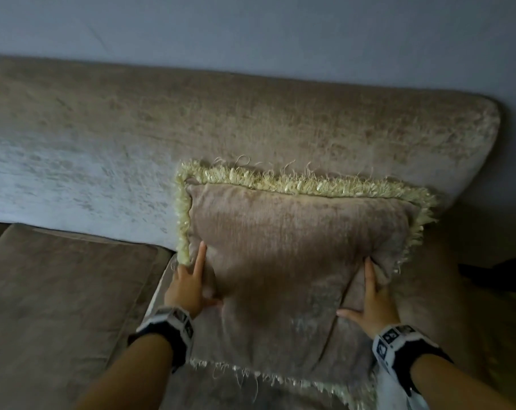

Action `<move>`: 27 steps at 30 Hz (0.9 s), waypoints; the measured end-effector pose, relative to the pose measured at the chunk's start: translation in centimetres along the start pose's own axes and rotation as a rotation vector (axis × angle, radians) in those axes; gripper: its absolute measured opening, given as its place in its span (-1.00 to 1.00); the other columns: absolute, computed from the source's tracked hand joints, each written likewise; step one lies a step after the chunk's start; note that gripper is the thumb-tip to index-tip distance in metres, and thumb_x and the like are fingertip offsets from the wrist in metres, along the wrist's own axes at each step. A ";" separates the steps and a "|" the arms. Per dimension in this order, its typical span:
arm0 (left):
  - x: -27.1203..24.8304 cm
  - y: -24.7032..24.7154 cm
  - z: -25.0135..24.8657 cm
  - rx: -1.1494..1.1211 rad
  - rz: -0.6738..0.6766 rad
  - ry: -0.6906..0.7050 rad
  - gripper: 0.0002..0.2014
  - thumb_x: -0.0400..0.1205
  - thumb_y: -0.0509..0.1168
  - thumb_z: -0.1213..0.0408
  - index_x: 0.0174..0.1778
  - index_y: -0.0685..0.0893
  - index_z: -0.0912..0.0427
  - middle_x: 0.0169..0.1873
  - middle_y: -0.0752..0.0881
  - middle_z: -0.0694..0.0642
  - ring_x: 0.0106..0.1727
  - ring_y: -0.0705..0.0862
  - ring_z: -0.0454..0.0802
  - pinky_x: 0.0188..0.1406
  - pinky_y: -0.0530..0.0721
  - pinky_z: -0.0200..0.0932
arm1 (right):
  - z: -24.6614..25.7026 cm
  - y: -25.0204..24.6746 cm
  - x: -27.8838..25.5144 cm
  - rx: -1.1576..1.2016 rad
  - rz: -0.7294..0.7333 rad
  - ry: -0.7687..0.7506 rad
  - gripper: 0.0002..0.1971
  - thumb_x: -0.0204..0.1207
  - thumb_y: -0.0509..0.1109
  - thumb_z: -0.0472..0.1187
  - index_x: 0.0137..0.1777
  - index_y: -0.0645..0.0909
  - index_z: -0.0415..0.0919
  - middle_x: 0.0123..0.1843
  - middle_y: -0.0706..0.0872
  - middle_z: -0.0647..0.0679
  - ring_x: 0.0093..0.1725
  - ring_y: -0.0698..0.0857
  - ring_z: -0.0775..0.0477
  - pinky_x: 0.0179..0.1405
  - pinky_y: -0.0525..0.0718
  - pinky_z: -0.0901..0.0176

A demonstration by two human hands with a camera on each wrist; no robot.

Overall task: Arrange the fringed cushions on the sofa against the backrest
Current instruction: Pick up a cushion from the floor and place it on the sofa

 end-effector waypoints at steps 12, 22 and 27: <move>-3.1 -2.2 -3.9 -0.030 -0.146 -0.039 0.35 0.21 0.45 -0.34 0.58 -0.45 -0.03 0.57 0.18 0.31 0.54 0.31 0.25 0.37 0.53 0.19 | 3.1 -1.8 -3.8 0.167 -0.102 0.095 0.26 0.26 0.59 0.11 0.62 -0.41 0.13 0.66 -0.26 -0.32 0.63 0.12 -0.41 0.34 0.54 -0.21; -3.6 -2.7 -4.4 -0.103 -0.177 -0.062 0.17 0.35 0.46 -0.19 0.63 -0.25 -0.03 0.49 0.28 0.27 0.47 0.40 0.24 0.32 0.57 0.15 | 4.6 -2.8 -3.8 -0.028 -0.124 0.194 0.17 0.30 0.57 0.12 0.66 -0.24 -0.07 0.57 0.05 -0.35 0.46 0.38 -0.43 0.25 0.59 -0.19; -8.4 -8.1 -5.0 -0.071 -0.380 0.080 -0.51 0.60 0.28 0.18 0.46 0.39 0.08 0.33 0.49 0.16 0.28 0.55 0.15 0.09 0.61 0.03 | 10.7 -9.2 -7.6 -0.067 -0.274 0.078 -0.40 0.52 0.40 0.01 0.46 0.28 -0.20 0.38 0.40 -0.26 0.31 0.54 -0.31 0.13 0.59 -0.14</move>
Point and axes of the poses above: each hand's wrist, its own x-axis towards the middle knuckle, its own y-axis out of the palm, z = x × y, the point moved 8 cm from there along x, towards the middle knuckle
